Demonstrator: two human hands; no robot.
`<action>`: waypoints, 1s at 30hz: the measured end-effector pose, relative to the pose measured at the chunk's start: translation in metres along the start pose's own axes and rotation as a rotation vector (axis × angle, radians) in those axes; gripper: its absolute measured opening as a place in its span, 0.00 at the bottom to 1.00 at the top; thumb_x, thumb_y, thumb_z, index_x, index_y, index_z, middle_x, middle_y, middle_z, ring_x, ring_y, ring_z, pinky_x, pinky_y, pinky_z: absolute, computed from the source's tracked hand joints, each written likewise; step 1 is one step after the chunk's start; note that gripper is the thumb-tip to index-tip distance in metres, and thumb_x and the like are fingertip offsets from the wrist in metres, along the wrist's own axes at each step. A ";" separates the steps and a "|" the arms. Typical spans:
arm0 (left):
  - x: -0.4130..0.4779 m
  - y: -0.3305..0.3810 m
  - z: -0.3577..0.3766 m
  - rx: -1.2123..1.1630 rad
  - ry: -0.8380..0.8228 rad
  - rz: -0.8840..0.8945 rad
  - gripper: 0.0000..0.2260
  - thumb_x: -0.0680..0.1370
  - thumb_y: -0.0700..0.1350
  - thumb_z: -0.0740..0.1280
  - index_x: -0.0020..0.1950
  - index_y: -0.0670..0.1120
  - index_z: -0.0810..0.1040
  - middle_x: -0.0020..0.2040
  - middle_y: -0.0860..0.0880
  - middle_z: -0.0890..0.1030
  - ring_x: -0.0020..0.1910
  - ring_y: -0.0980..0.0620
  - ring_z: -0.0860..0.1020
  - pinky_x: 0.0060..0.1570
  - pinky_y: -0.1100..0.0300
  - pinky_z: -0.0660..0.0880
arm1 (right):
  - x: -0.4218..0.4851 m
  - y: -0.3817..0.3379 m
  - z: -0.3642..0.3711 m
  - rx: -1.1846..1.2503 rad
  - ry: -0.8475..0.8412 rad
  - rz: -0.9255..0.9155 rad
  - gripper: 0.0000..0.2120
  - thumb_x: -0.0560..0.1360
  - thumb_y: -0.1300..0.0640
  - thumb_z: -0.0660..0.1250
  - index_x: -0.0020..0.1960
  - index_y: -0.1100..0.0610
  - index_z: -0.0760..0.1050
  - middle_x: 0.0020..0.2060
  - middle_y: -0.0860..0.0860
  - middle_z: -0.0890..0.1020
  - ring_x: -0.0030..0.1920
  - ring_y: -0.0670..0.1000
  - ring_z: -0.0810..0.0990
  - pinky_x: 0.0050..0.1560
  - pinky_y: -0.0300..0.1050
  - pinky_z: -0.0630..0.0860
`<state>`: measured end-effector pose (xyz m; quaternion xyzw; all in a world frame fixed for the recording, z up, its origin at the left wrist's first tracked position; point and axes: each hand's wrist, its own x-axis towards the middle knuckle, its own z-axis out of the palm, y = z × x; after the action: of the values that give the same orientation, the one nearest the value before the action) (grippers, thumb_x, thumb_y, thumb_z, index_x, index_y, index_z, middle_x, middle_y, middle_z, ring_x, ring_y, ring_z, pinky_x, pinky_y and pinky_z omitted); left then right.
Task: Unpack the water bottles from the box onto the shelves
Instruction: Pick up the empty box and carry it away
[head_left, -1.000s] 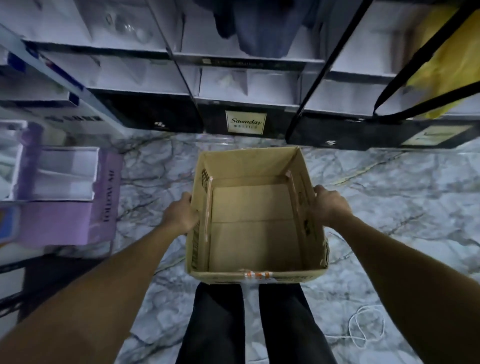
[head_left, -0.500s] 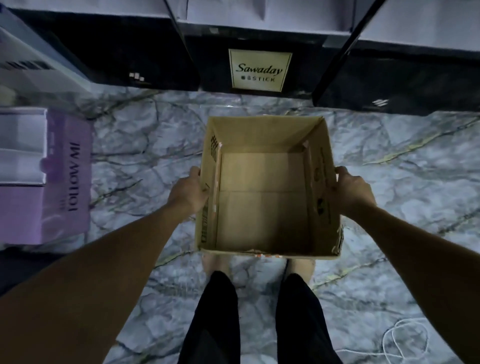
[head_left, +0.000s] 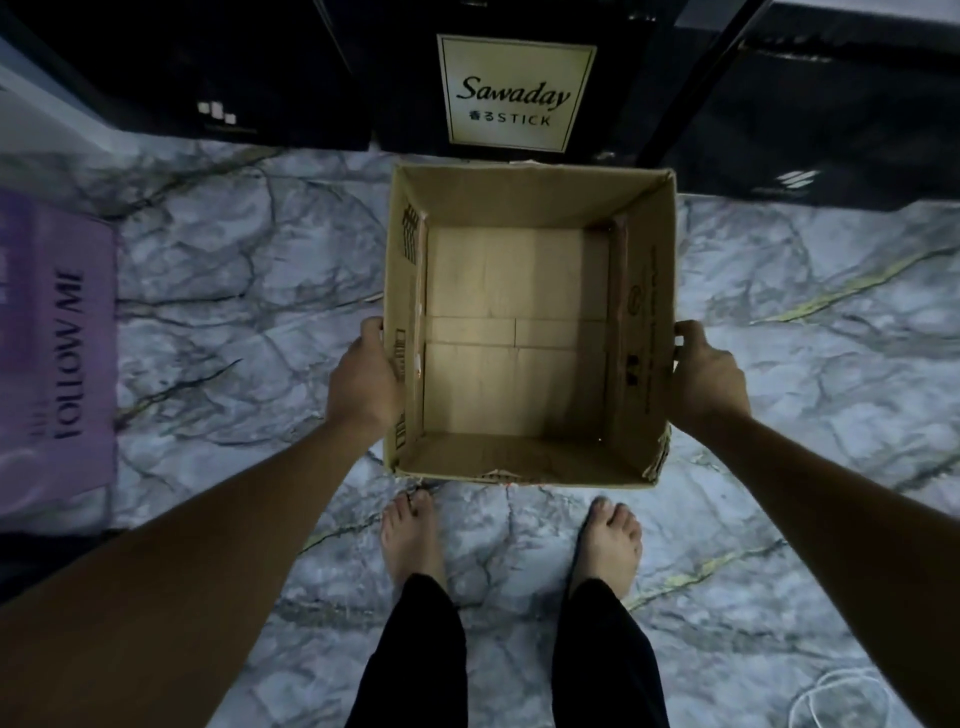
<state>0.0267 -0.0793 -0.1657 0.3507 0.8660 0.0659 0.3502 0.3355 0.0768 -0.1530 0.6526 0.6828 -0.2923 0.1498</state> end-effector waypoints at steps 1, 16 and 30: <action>-0.002 -0.001 0.002 -0.037 0.000 0.000 0.23 0.80 0.38 0.63 0.74 0.47 0.64 0.57 0.41 0.81 0.50 0.39 0.80 0.45 0.47 0.77 | -0.002 0.002 0.002 0.014 -0.002 -0.002 0.18 0.81 0.57 0.63 0.70 0.55 0.66 0.54 0.63 0.85 0.51 0.67 0.83 0.47 0.53 0.76; -0.026 -0.020 0.008 0.095 -0.014 0.092 0.21 0.84 0.43 0.60 0.76 0.44 0.62 0.55 0.39 0.81 0.45 0.40 0.79 0.39 0.56 0.67 | -0.023 0.021 0.019 0.036 0.035 -0.065 0.22 0.79 0.61 0.65 0.73 0.57 0.68 0.49 0.61 0.87 0.48 0.67 0.83 0.46 0.55 0.78; 0.031 0.016 -0.006 0.139 -0.052 0.050 0.17 0.80 0.39 0.66 0.66 0.43 0.64 0.57 0.40 0.79 0.49 0.38 0.80 0.45 0.52 0.74 | 0.037 0.016 0.000 -0.101 0.145 -0.165 0.20 0.76 0.63 0.66 0.67 0.54 0.71 0.35 0.59 0.81 0.34 0.65 0.80 0.37 0.52 0.74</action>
<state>0.0163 -0.0464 -0.1728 0.3973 0.8502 0.0051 0.3454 0.3477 0.1063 -0.1782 0.6053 0.7570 -0.2210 0.1083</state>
